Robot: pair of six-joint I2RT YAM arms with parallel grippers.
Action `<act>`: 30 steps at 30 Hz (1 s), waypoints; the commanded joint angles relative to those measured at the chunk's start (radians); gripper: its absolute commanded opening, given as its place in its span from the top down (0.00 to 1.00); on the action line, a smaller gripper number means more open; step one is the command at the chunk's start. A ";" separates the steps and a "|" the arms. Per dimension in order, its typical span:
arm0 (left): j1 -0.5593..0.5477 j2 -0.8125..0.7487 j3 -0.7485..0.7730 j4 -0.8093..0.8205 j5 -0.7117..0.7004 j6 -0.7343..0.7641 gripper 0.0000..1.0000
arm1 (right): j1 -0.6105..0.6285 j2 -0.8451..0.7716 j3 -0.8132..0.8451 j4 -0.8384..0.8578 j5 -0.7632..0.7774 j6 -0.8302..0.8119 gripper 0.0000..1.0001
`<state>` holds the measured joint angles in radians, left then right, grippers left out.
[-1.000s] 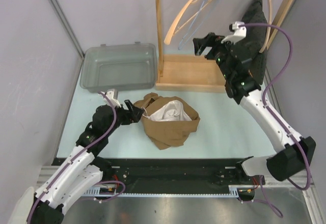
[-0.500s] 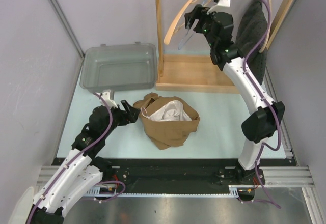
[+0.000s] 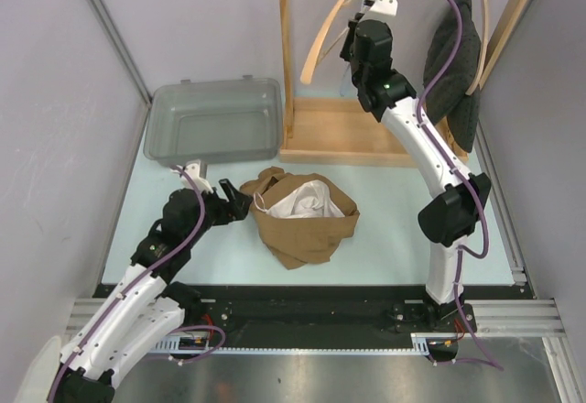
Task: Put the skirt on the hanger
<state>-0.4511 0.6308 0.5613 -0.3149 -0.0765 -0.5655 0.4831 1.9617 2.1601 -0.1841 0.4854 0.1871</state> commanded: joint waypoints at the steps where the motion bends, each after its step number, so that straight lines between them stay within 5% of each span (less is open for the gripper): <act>1: 0.006 0.007 0.037 0.051 -0.008 0.021 0.15 | -0.008 -0.072 -0.006 0.005 0.099 -0.009 0.96; 16: 0.006 0.047 0.054 0.088 0.007 0.032 0.14 | -0.092 -0.268 -0.112 0.026 -0.111 0.080 1.00; 30: 0.006 0.158 0.213 0.171 0.108 0.104 0.07 | -0.172 -0.742 -0.538 -0.325 -0.625 0.094 1.00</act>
<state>-0.4511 0.7502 0.6765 -0.2317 -0.0532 -0.5175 0.3271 1.3533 1.6878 -0.3790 0.0772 0.3149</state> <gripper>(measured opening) 0.933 0.033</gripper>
